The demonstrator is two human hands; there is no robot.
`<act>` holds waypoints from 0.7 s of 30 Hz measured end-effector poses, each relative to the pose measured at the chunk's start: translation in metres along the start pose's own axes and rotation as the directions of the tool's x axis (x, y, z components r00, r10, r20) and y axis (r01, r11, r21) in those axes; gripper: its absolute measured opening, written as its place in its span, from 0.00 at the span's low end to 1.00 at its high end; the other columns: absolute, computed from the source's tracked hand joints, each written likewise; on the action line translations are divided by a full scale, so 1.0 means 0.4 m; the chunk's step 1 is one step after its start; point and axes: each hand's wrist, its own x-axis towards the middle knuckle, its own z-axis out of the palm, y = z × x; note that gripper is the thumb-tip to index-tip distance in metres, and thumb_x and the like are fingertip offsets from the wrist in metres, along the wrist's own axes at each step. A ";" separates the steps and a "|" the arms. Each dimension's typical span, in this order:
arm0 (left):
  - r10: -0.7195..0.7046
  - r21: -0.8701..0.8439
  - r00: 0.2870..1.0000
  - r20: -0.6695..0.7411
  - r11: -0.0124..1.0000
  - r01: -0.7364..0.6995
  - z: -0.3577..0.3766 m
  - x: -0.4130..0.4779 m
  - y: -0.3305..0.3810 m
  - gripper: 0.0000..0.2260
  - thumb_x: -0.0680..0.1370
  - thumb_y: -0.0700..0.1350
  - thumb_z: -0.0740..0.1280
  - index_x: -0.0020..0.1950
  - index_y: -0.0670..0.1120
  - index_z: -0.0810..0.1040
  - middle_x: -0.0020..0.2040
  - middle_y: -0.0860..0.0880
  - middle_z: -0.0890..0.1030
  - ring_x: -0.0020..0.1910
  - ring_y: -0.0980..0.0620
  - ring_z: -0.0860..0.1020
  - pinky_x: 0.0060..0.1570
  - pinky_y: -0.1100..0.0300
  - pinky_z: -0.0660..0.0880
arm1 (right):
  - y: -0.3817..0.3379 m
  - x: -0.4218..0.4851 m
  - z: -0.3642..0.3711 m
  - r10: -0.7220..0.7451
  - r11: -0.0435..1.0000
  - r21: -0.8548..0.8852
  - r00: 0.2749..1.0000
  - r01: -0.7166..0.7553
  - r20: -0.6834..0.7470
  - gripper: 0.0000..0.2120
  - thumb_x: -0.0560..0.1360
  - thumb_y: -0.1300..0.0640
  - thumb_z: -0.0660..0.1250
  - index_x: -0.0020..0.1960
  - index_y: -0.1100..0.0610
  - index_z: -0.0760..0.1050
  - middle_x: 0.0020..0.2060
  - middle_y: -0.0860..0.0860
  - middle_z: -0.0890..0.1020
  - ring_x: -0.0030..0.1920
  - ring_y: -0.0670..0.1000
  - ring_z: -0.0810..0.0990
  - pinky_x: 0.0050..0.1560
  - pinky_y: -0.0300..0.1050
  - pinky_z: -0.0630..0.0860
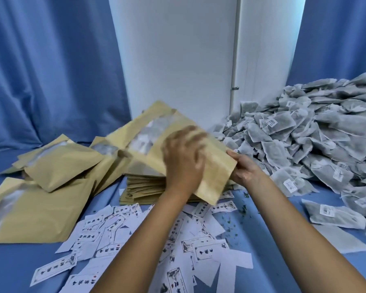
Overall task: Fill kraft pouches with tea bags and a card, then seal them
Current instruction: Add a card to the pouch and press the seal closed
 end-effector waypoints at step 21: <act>-0.696 -0.405 0.214 0.686 -0.120 0.906 0.060 -0.239 -0.201 0.11 0.74 0.33 0.69 0.54 0.41 0.74 0.50 0.42 0.82 0.44 0.47 0.81 0.34 0.59 0.78 | 0.178 0.136 -0.209 -0.582 0.682 -0.656 0.782 0.322 -0.221 0.13 0.74 0.55 0.70 0.34 0.60 0.76 0.30 0.54 0.80 0.32 0.54 0.78 0.38 0.47 0.75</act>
